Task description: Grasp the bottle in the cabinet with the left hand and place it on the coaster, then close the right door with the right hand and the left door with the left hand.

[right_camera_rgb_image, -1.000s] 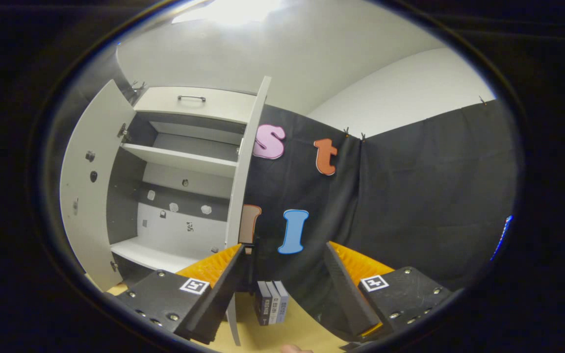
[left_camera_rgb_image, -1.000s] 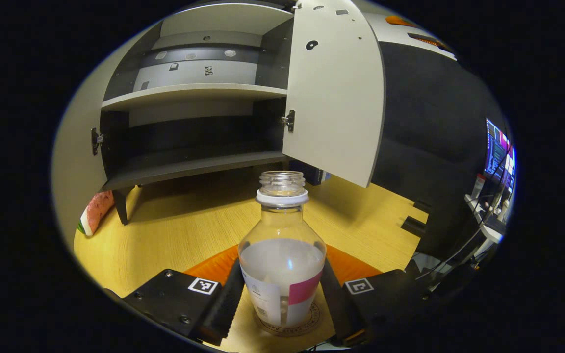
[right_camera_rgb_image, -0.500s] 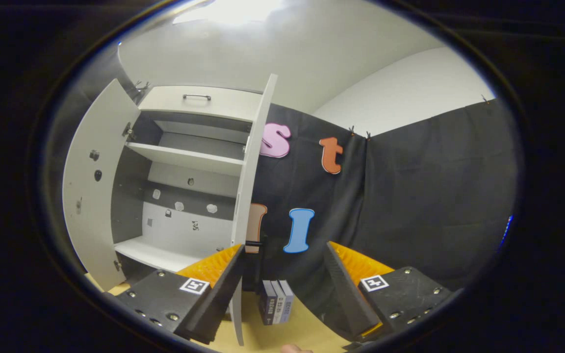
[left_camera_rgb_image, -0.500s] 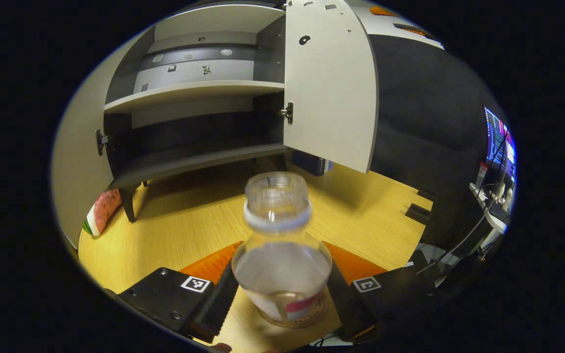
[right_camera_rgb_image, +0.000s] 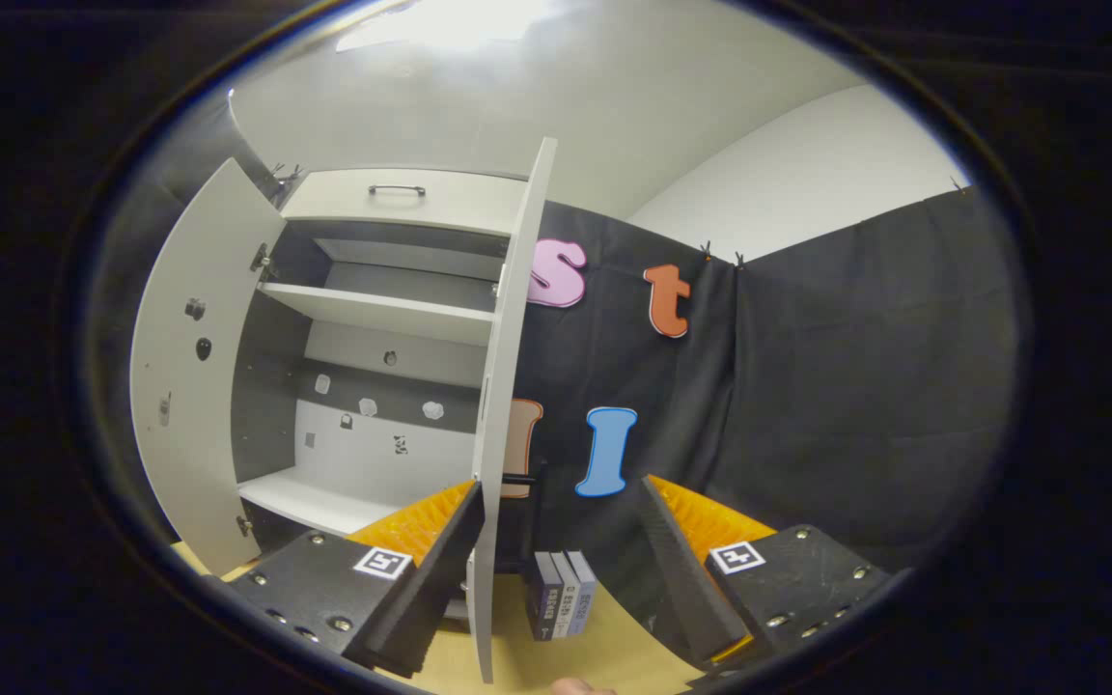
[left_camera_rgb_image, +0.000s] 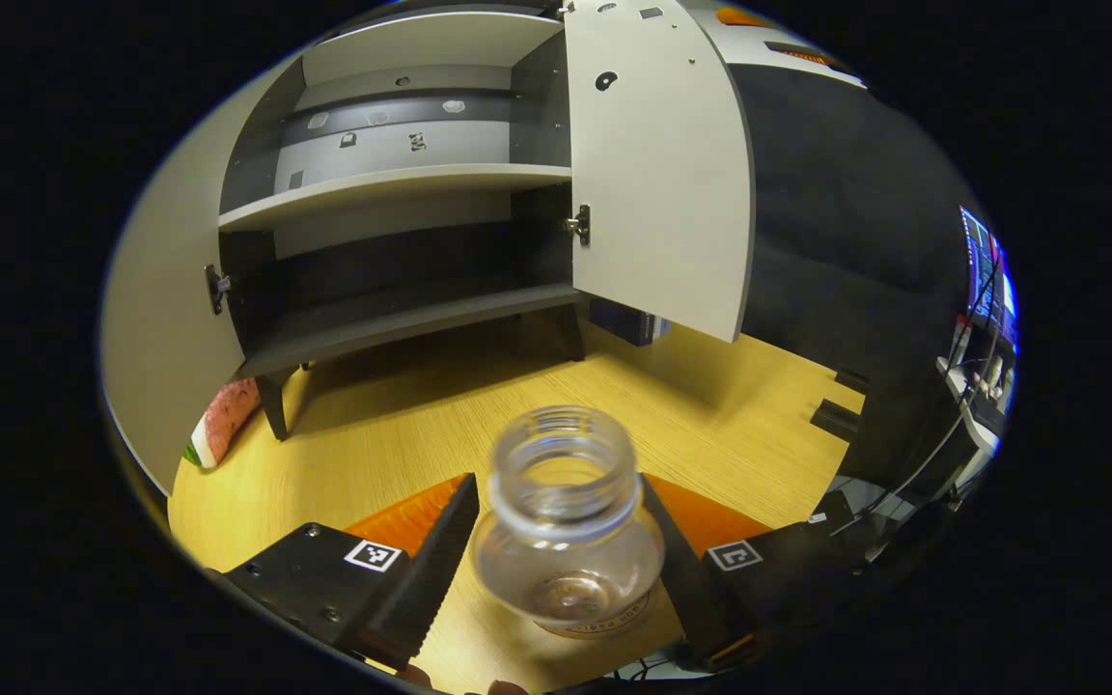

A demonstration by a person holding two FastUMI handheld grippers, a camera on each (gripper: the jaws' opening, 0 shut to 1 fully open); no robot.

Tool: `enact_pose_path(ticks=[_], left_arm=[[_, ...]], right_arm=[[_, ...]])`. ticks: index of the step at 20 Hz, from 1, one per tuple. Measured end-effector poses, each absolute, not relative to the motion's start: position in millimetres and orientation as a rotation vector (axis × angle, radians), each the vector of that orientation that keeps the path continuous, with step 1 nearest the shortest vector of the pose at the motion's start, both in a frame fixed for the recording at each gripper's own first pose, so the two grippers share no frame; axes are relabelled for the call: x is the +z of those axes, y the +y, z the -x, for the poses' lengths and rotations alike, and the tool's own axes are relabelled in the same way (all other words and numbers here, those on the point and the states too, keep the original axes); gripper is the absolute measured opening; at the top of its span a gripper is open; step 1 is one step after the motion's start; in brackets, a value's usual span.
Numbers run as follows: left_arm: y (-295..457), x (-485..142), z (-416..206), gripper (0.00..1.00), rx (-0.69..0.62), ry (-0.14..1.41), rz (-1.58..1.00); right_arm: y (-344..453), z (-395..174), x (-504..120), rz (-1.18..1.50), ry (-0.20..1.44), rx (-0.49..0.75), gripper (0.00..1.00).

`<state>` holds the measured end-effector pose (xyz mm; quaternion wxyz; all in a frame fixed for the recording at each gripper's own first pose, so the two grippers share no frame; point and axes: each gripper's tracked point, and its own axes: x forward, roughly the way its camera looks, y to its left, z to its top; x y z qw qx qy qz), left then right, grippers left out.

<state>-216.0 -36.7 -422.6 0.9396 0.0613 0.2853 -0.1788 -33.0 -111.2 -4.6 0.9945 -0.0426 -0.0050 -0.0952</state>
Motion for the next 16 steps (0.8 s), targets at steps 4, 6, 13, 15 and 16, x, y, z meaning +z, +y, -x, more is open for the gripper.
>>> enact_pose_path(ticks=[4,6,13,15,16], left_arm=[[-38.1,-384.4,202.3,0.99,-0.346,0.513,-0.124],[-39.1,-354.7,192.5,0.99,-0.336,0.466,-0.118],[-46.3,-220.7,145.0,0.99,-0.301,0.287,-0.115],[-49.7,-177.0,130.8,0.98,-0.288,0.223,-0.097],[-52.4,-152.8,124.7,0.98,-0.281,0.19,-0.074]], right_arm=[[-110.7,31.8,-6.2,0.076,-0.009,-0.187,0.96],[-111.6,32.3,-7.7,0.069,-0.008,-0.187,0.96],[-115.5,34.0,-15.2,0.055,0.002,-0.195,0.96],[-117.7,33.5,-16.5,0.051,0.002,-0.197,0.96],[-118.8,34.0,-16.7,0.048,0.001,-0.198,0.96]])
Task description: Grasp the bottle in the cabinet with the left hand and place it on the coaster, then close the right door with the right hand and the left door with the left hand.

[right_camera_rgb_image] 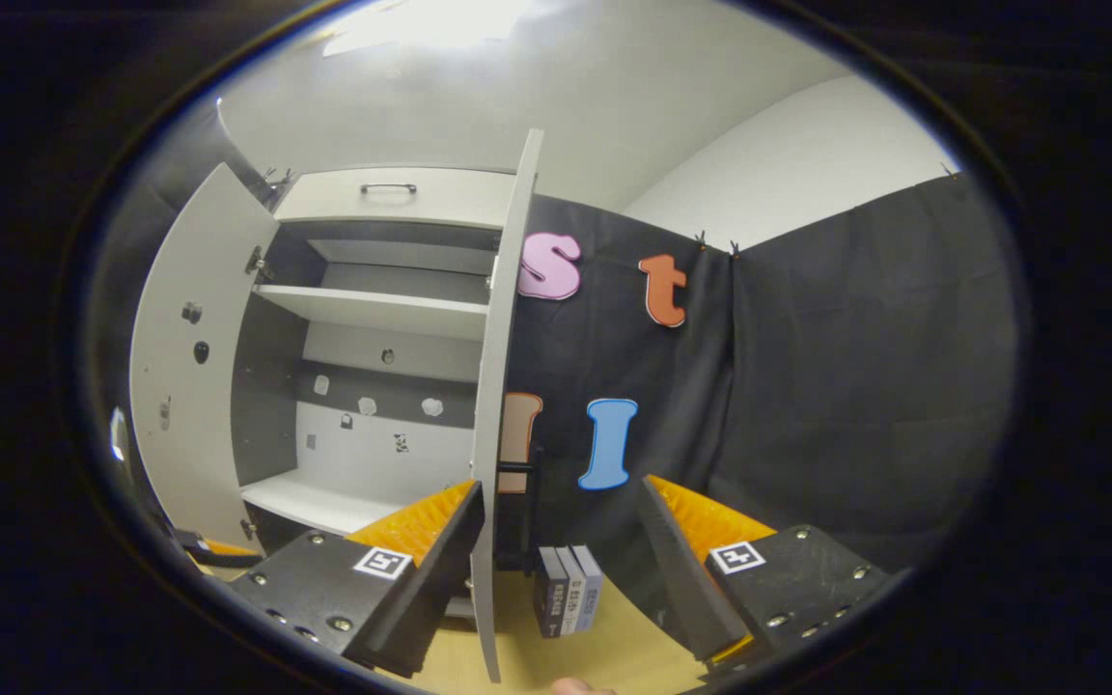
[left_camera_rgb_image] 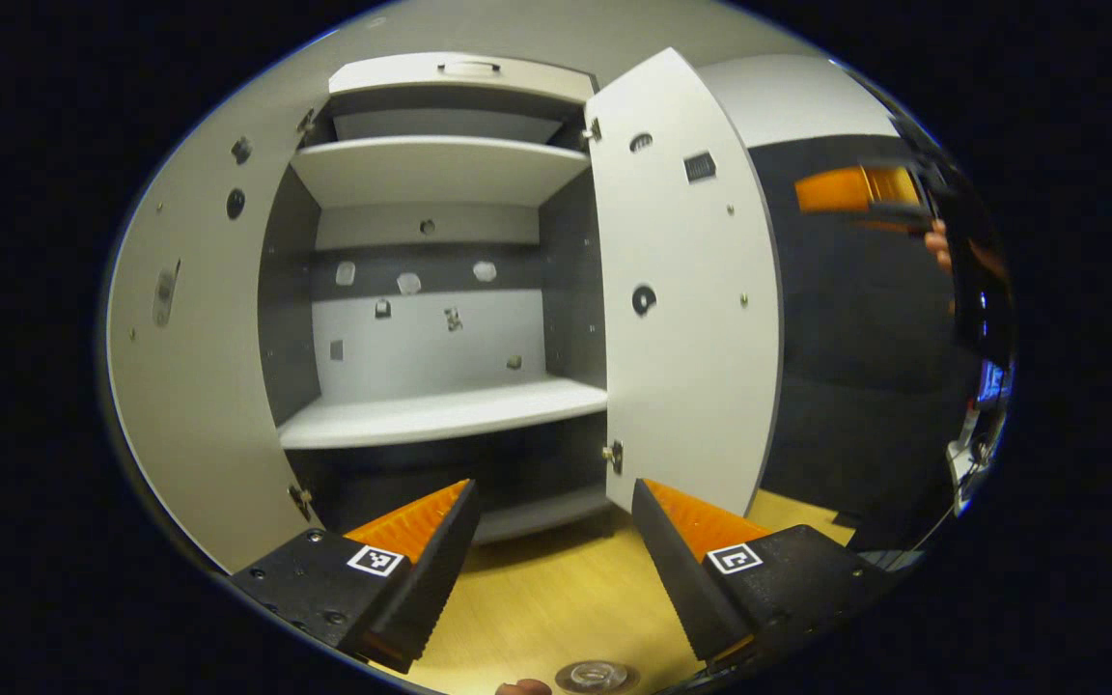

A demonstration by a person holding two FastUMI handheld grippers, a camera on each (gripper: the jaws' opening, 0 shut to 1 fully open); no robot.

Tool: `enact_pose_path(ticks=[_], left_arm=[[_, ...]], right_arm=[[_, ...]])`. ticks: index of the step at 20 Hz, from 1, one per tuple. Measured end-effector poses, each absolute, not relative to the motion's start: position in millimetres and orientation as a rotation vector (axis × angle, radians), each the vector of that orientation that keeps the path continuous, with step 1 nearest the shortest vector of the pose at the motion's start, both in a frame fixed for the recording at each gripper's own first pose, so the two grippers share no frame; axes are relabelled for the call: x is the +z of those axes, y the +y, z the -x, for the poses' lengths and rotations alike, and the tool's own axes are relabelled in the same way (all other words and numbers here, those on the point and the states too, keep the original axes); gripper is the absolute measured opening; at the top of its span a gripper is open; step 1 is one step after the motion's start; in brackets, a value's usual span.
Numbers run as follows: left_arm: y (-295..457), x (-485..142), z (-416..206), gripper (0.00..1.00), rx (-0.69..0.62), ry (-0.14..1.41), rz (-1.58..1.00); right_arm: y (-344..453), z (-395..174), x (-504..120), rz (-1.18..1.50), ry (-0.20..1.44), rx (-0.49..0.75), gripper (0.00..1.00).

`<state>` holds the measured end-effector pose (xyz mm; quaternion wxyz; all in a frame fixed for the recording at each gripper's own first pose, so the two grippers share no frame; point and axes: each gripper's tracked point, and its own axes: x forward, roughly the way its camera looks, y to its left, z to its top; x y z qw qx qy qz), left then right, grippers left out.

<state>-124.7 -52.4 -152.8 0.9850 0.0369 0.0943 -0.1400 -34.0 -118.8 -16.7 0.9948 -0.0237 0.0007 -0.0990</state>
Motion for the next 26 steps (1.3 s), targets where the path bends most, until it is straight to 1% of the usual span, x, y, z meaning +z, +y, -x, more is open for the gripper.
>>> enact_pose_path(ticks=[2,3,5,7,8,12,13,14,15,17,18,20,21,23,24,25,26], left_arm=[[-50.4,-110.6,114.2,0.98,-0.247,0.137,-0.036],[-42.7,-93.9,110.1,0.96,-0.212,0.124,-0.035],[-27.5,-60.0,103.0,0.98,-0.138,0.085,-0.036],[-9.9,-27.8,100.1,0.96,-0.068,0.043,-0.034],[-0.5,-15.0,101.1,0.98,-0.034,0.03,-0.043],[48.0,16.3,111.9,0.98,0.138,0.016,-0.143],[53.9,20.0,115.9,0.98,0.163,0.011,-0.153],[59.2,23.2,120.5,0.98,0.182,0.001,-0.152],[66.0,23.9,125.6,0.98,0.202,-0.002,-0.149],[78.5,20.2,136.3,0.98,0.24,0.013,-0.142],[85.8,16.9,142.3,0.98,0.262,0.024,-0.141],[99.5,10.8,151.7,0.98,0.303,0.049,-0.136],[104.0,6.2,154.7,0.96,0.32,0.063,-0.126],[109.1,-1.3,160.2,0.98,0.337,0.084,-0.094],[110.7,-3.7,161.9,0.98,0.343,0.091,-0.077],[111.7,-6.1,161.6,0.98,0.348,0.096,-0.063],[112.8,-6.5,162.2,0.97,0.353,0.096,-0.053]], right_arm=[[-122.7,33.6,-18.0,0.042,0.002,-0.205,0.96],[-123.8,33.7,-19.6,0.043,0.005,-0.209,0.96],[-129.2,32.9,-23.1,0.05,0.011,-0.217,0.96],[-133.1,31.6,-27.8,0.057,0.02,-0.221,0.96],[-134.9,29.6,-29.4,0.058,0.023,-0.222,0.96],[-146.1,16.7,-39.9,0.05,0.043,-0.255,0.96],[-149.4,11.4,-44.2,0.05,0.055,-0.272,0.99],[-152.1,6.3,-48.6,0.047,0.068,-0.285,0.99],[-152.6,2.8,-52.4,0.038,0.081,-0.285,0.96],[-142.3,-4.1,-58.1,0.005,0.097,-0.248,0.97],[-137.8,-7.2,-59.8,-0.003,0.102,-0.241,0.94],[-140.2,-12.7,-59.6,0.009,0.092,-0.248,0.95],[-137.3,-12.5,-60.2,-0.003,0.096,-0.238,0.95],[-131.6,-12.8,-61.5,-0.043,0.111,-0.207,0.95],[-129.2,-14.4,-62.6,-0.057,0.115,-0.2,0.92],[-129.3,-14.4,-63.6,-0.061,0.116,-0.198,0.95],[-128.8,-13.1,-62.6,-0.059,0.112,-0.201,0.95]])
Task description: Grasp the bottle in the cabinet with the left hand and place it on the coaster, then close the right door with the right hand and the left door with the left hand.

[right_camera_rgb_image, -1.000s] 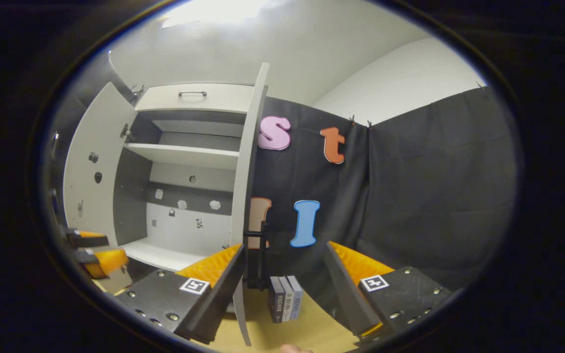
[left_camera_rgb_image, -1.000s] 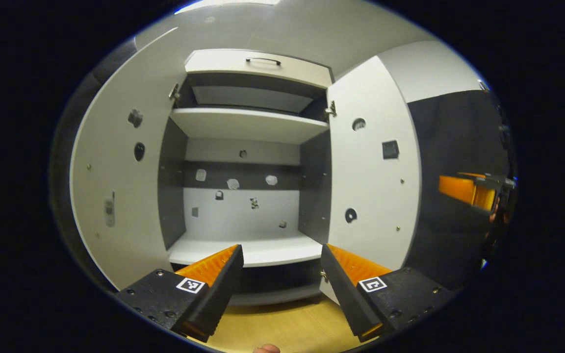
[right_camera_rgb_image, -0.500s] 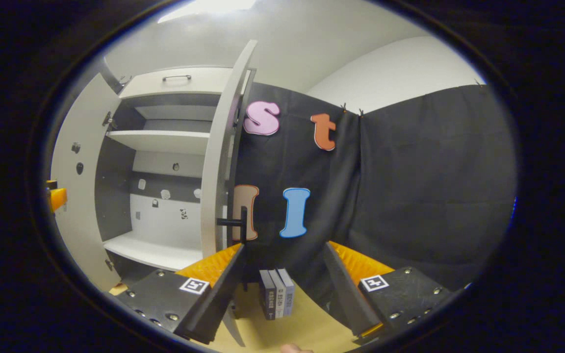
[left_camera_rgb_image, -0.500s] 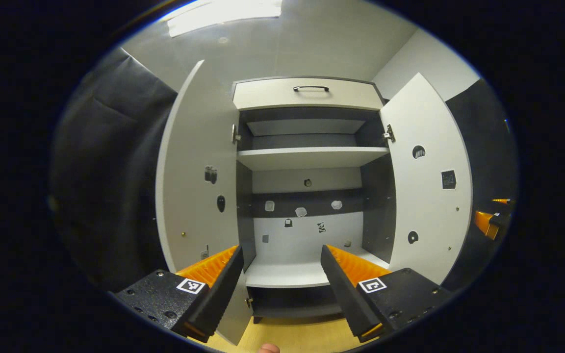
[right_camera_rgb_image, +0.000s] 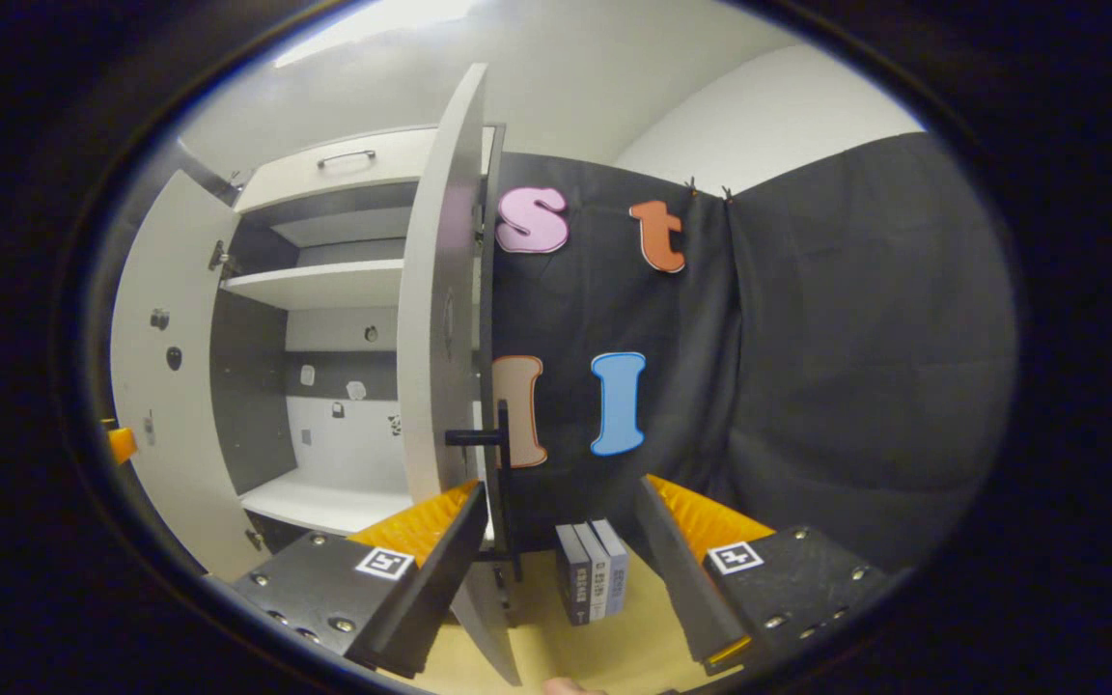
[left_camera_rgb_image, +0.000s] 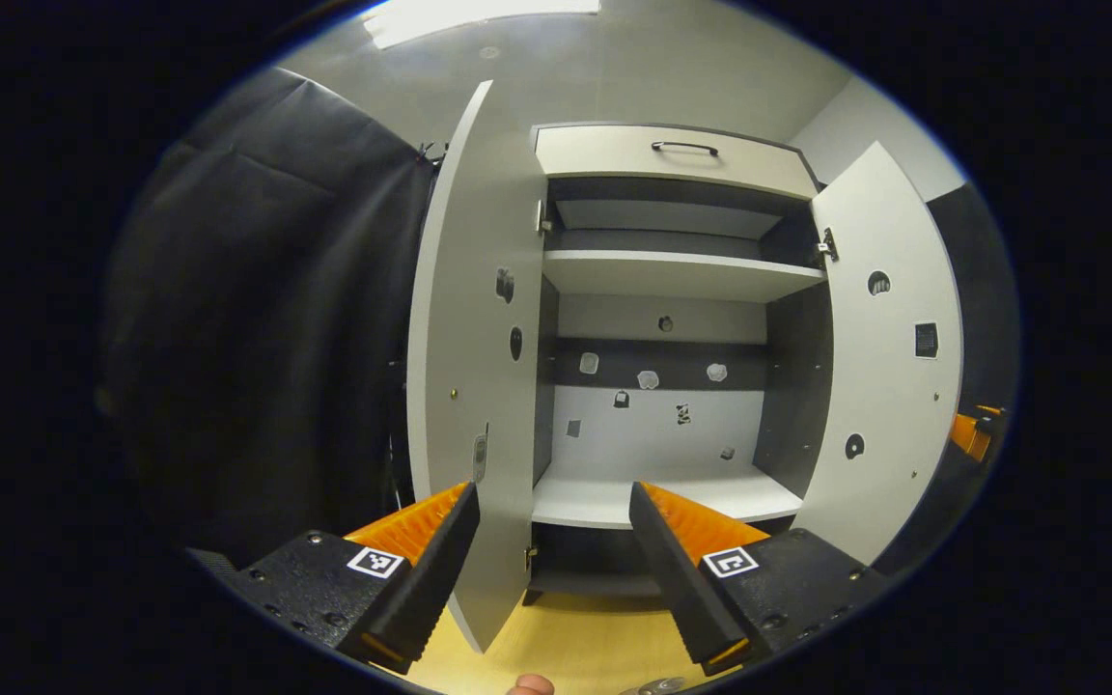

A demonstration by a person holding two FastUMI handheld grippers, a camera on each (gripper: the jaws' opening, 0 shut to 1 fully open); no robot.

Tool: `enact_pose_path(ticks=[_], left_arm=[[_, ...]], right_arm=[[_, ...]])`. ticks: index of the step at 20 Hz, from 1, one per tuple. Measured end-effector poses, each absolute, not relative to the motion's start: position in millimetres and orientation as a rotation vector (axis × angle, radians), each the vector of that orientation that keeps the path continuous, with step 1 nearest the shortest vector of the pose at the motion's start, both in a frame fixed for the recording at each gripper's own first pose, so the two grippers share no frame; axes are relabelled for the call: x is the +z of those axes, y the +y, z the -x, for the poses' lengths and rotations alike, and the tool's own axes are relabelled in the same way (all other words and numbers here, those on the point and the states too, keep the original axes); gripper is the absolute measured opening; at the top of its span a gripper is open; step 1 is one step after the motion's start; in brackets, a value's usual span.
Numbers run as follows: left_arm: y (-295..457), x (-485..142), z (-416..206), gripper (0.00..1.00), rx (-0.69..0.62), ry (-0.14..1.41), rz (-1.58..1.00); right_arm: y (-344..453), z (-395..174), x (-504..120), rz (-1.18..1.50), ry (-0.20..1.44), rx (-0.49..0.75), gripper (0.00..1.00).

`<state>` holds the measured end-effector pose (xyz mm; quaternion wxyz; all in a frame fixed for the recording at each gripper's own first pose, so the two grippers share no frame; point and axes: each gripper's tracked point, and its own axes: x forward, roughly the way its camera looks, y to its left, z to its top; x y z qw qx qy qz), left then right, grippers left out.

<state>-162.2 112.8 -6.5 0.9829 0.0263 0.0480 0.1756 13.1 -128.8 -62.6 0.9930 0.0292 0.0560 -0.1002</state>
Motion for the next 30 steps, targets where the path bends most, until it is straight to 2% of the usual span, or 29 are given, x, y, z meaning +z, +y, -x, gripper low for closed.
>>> enact_pose_path(ticks=[3,5,6,11,17,20,27,29,30], left_arm=[[113.5,-5.5,163.1,0.96,0.352,0.089,-0.041],[111.3,-5.5,163.5,0.99,0.349,0.091,-0.046],[110.4,-4.8,164.1,0.96,0.348,0.092,-0.048],[122.2,-1.5,171.2,0.96,0.375,0.081,-0.053],[150.7,-4.5,197.0,0.96,0.461,0.092,-0.045],[167.9,-3.8,212.8,0.96,0.521,0.092,-0.049],[201.0,-5.5,244.3,0.96,0.638,0.104,-0.052],[206.9,-4.7,247.7,0.93,0.654,0.104,-0.056],[208.9,-3.9,247.8,0.93,0.659,0.105,-0.057]], right_arm=[[-116.0,-13.5,-61.0,-0.057,0.111,-0.181,0.92],[-94.6,-15.5,-60.7,-0.069,0.113,-0.135,0.95],[-83.9,-17.6,-60.6,-0.072,0.113,-0.111,0.95],[-26.9,-35.8,-62.9,-0.095,0.118,0.0,0.92],[70.4,-53.9,-42.8,-0.218,0.099,0.237,0.95],[102.4,-57.9,-35.0,-0.224,0.087,0.316,0.93],[142.7,-57.5,-36.7,-0.221,0.092,0.406,0.95],[147.1,-56.9,-36.4,-0.222,0.092,0.418,0.95],[146.4,-57.3,-36.3,-0.219,0.09,0.418,0.92]])
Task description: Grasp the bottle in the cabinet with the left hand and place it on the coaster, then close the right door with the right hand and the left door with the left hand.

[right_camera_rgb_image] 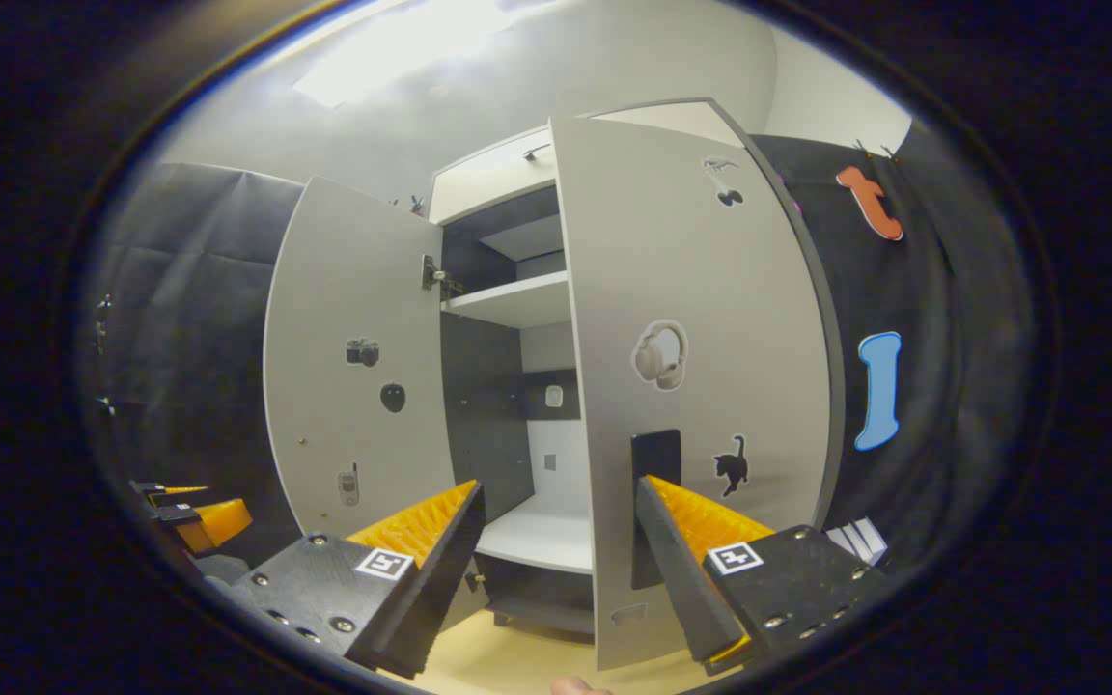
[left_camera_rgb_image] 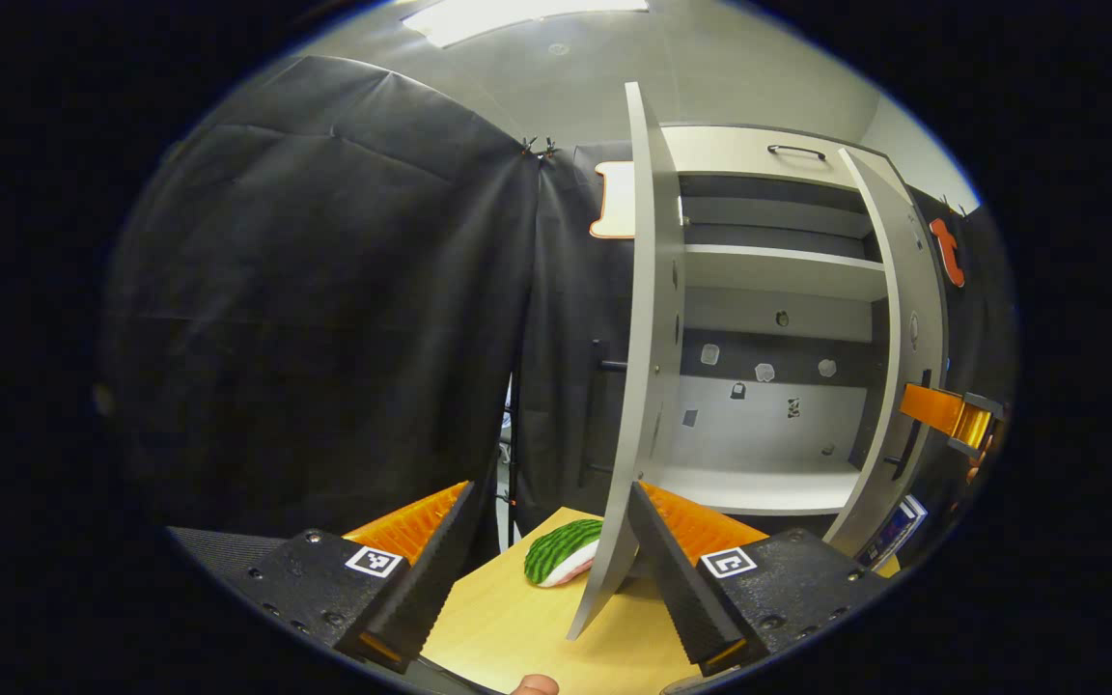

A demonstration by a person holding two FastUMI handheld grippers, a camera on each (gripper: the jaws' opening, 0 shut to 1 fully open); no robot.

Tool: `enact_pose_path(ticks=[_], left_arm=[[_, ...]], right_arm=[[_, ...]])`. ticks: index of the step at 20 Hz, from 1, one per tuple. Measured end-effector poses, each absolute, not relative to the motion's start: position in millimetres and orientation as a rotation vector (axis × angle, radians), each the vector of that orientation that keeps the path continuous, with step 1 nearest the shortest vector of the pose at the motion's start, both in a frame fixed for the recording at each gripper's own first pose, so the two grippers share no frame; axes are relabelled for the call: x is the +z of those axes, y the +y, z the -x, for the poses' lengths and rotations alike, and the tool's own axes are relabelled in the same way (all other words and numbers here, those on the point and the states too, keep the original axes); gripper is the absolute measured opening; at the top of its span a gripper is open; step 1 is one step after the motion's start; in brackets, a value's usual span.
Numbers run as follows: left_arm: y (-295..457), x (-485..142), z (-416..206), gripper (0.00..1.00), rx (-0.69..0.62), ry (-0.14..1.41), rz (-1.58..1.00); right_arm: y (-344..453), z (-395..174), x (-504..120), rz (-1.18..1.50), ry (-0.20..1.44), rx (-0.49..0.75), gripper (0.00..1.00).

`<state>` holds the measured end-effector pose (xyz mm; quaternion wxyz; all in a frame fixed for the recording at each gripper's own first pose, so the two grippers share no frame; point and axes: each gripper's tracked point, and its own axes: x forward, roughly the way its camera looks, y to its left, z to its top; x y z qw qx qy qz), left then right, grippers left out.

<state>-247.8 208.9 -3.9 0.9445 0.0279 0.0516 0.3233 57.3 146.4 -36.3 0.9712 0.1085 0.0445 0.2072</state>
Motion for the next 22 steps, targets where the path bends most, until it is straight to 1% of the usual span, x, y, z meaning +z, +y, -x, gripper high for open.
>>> enact_pose_path(ticks=[1,2,3,4,5,6,7,8,9,10,11,12,15,16,17,18,19,20,22], left_arm=[[210.5,-4.5,248.0,0.93,0.662,0.105,-0.058],[211.5,-3.8,246.9,0.96,0.665,0.105,-0.059],[212.4,-3.1,245.7,0.93,0.661,0.102,-0.06],[212.2,-1.2,243.5,0.97,0.655,0.097,-0.062],[212.7,-0.3,241.7,0.94,0.653,0.092,-0.065],[212.6,0.6,240.8,0.96,0.653,0.091,-0.067],[213.8,0.8,239.5,0.96,0.654,0.091,-0.07],[215.5,1.0,238.3,0.93,0.658,0.092,-0.073],[219.7,1.6,237.6,0.93,0.665,0.091,-0.076],[223.4,2.6,237.6,0.96,0.674,0.09,-0.077],[227.2,3.2,236.9,0.93,0.68,0.086,-0.077],[232.1,5.1,235.6,0.96,0.688,0.082,-0.074],[248.8,6.7,232.3,0.96,0.71,0.073,-0.058],[254.3,7.2,229.6,0.93,0.714,0.071,-0.054],[259.7,7.9,226.4,0.92,0.717,0.068,-0.05],[265.1,9.3,223.2,0.96,0.718,0.064,-0.049],[270.7,10.1,219.2,0.96,0.719,0.061,-0.052],[274.8,10.4,214.2,0.93,0.72,0.06,-0.053],[279.4,8.3,202.0,0.93,0.71,0.066,-0.054]], right_arm=[[145.7,-55.3,-35.6,-0.214,0.086,0.417,0.92],[144.0,-55.9,-34.6,-0.209,0.083,0.415,0.92],[144.0,-56.5,-34.7,-0.204,0.079,0.411,0.92],[142.9,-56.4,-34.5,-0.2,0.076,0.407,0.92],[141.7,-56.7,-34.2,-0.197,0.073,0.404,0.95],[140.9,-57.1,-33.6,-0.195,0.07,0.402,0.92],[139.9,-55.9,-33.4,-0.193,0.07,0.401,0.95],[139.4,-56.3,-34.0,-0.192,0.071,0.401,0.95],[138.7,-56.0,-34.7,-0.191,0.07,0.401,0.95],[138.7,-55.0,-34.0,-0.188,0.067,0.401,0.95],[138.8,-55.3,-33.3,-0.181,0.062,0.4,0.95],[138.7,-54.5,-33.4,-0.169,0.058,0.398,0.92],[137.9,-55.1,-33.8,-0.139,0.04,0.385,0.92],[137.2,-55.5,-34.0,-0.13,0.036,0.377,0.95],[136.9,-55.3,-34.9,-0.122,0.032,0.367,0.95],[136.6,-54.9,-35.8,-0.116,0.03,0.358,0.95],[136.6,-55.2,-36.8,-0.111,0.03,0.351,0.95],[135.7,-55.8,-38.4,-0.107,0.03,0.343,0.95],[135.9,-56.3,-40.5,-0.103,0.032,0.329,0.95]])
